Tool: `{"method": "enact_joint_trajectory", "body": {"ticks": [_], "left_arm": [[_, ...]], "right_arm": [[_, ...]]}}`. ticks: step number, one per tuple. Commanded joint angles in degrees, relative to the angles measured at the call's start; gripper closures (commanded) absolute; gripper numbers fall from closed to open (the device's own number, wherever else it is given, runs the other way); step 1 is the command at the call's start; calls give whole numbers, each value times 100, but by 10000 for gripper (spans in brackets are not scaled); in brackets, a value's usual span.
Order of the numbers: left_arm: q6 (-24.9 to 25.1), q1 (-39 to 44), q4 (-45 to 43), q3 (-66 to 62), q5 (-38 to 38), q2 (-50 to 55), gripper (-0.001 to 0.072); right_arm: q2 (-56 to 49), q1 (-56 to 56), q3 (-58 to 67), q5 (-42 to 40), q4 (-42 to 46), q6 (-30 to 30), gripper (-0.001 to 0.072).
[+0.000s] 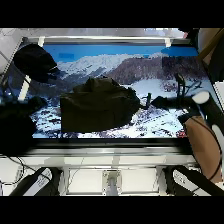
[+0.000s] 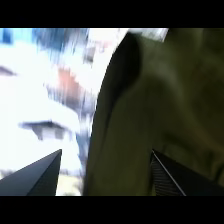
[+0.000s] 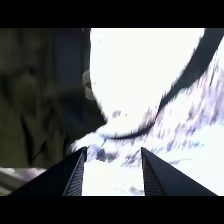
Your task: Fold the clothes and pants, and hang the long-sleeved shirts on hangers.
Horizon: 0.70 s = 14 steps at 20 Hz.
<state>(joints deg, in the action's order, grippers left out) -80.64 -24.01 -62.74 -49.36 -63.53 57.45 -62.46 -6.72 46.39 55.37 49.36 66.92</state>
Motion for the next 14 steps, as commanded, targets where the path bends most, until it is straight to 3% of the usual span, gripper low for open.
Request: {"method": "enact_joint_trajectory", "body": {"ticks": [1,5,9,14], "left_arm": [[-149,-507,831,1316,-372,-640,109],[-564,-516,841,1993,-468,-463,109],[-612,-514,1113,2389,-328,15,110],[-70,-509,1961,2557,461,299,110]], "right_arm": [[656,-107,-968,-221,-739,-22,342],[662,-90,-879,-225,-1062,-212,342],[662,50,-879,-179,-1084,-343,342],[662,260,-879,-179,-1095,-354,343]]}}
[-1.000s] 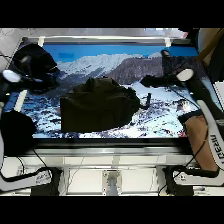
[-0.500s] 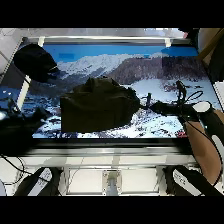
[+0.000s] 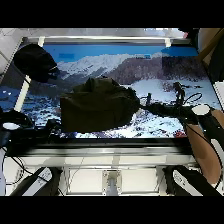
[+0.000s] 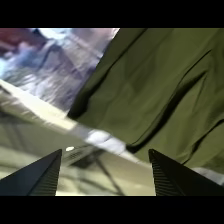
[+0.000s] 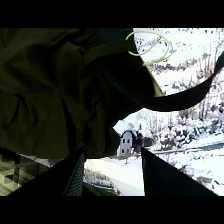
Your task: Fold the clothes and pants, and hang the long-sleeved shirts on hangers.
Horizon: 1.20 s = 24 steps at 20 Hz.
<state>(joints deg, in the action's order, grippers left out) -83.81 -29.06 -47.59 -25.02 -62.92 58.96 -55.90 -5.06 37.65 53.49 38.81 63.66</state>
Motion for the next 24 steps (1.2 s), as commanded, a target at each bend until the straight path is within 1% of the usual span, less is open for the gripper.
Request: {"method": "enact_joint_trajectory", "body": {"ticks": [1,4,5,6,9,10,11,12,13,16,18,19,20,21,22,23,24], "left_arm": [[243,-4,372,140,396,203,110],[245,31,431,282,579,326,119],[245,76,435,317,745,365,182],[245,155,466,323,925,409,200],[350,483,839,321,1499,459,222],[376,605,981,321,1635,459,301],[376,713,1045,321,1729,459,420],[378,811,1036,321,1801,459,582],[391,876,1043,319,1871,459,691],[398,907,1060,299,1899,450,694],[514,907,1156,299,1893,439,694],[629,907,1266,299,1878,426,694],[743,907,1394,299,1875,407,694],[822,907,1521,299,1869,389,694],[852,907,1600,299,1858,367,694],[852,907,1600,299,1858,345,694],[850,907,1600,299,1856,345,694]], "right_arm": [[7,94,-4,17,-63,-28,343],[7,92,-4,7,-114,-28,343],[7,92,-4,7,-170,-26,343],[7,94,-4,7,-254,-26,342],[9,94,-4,7,-407,-28,343],[9,94,-4,9,-422,-28,343],[9,94,-4,15,-428,-28,342],[22,94,-4,39,-433,-28,343],[72,94,-7,63,-428,-35,343],[538,94,-229,46,-426,-33,343],[1073,94,-1012,-264,-603,133,342],[1325,94,-1611,-588,-1027,269,307],[1480,94,-2181,-922,-1668,297,247],[1517,94,-2743,-1325,-2632,190,211],[1464,94,-3099,-1615,-3473,-378,200],[1355,94,-3254,-1746,-4207,-1126,200],[1198,94,-3217,-1762,-4686,-1746,204]]}}
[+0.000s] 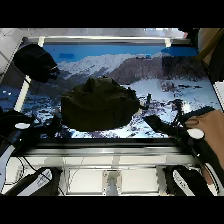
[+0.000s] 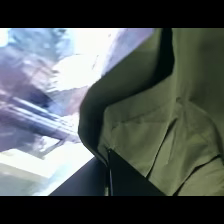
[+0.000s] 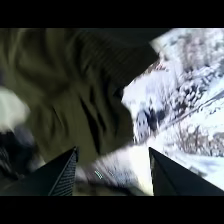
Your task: Fold the clothes and pants, and hang the long-sleeved shirts on hangers.
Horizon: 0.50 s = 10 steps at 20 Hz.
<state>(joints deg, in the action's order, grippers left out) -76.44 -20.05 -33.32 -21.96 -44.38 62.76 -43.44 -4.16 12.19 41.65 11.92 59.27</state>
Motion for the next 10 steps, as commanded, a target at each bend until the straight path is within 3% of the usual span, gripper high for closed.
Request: {"method": "enact_joint_trajectory", "body": {"ticks": [1,4,7,10], "left_arm": [[114,7,173,-7,4,-35,694],[114,7,173,-7,4,-35,694],[114,7,173,-7,4,-35,694],[114,7,173,-7,-17,-35,694]], "right_arm": [[-269,4,-557,-577,-2317,-1718,205],[-1421,4,-160,-122,-2448,-2011,205],[-2776,487,256,903,-3884,-3248,204],[-3888,1239,826,1154,-4601,-3665,202]]}}
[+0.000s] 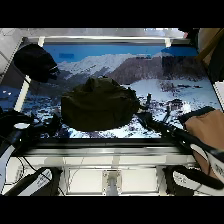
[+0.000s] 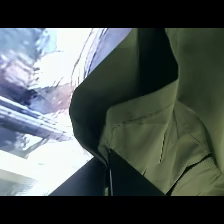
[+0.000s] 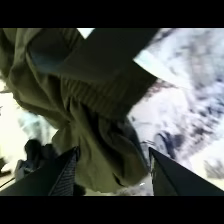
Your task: Fold the clothes and pants, and hang the long-sleeved shirts on hangers.
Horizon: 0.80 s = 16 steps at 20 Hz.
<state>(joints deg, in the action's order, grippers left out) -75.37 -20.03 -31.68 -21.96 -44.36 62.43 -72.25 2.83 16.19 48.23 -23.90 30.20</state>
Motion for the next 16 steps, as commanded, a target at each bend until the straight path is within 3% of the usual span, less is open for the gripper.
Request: {"method": "enact_joint_trajectory", "body": {"ticks": [1,4,9,12,13,15,16], "left_arm": [[7,4,9,-7,-20,-2,694],[7,4,7,-7,-42,-2,694],[146,4,9,-7,-42,-2,694],[149,4,9,-7,-63,-2,694],[149,4,9,-7,-90,-2,694],[151,4,11,-11,-90,-37,694],[201,0,4,-50,-111,-129,694]], "right_arm": [[-1266,715,616,570,-1279,-981,201],[-1615,802,876,439,-2138,-1464,201],[-1611,450,859,793,-1484,-1416,204],[-1611,442,861,409,-1622,-1416,228],[-1611,439,861,417,-1705,-1419,333],[-1600,437,861,640,-1770,-1495,678],[-1567,415,861,885,-1770,-1609,690]]}}
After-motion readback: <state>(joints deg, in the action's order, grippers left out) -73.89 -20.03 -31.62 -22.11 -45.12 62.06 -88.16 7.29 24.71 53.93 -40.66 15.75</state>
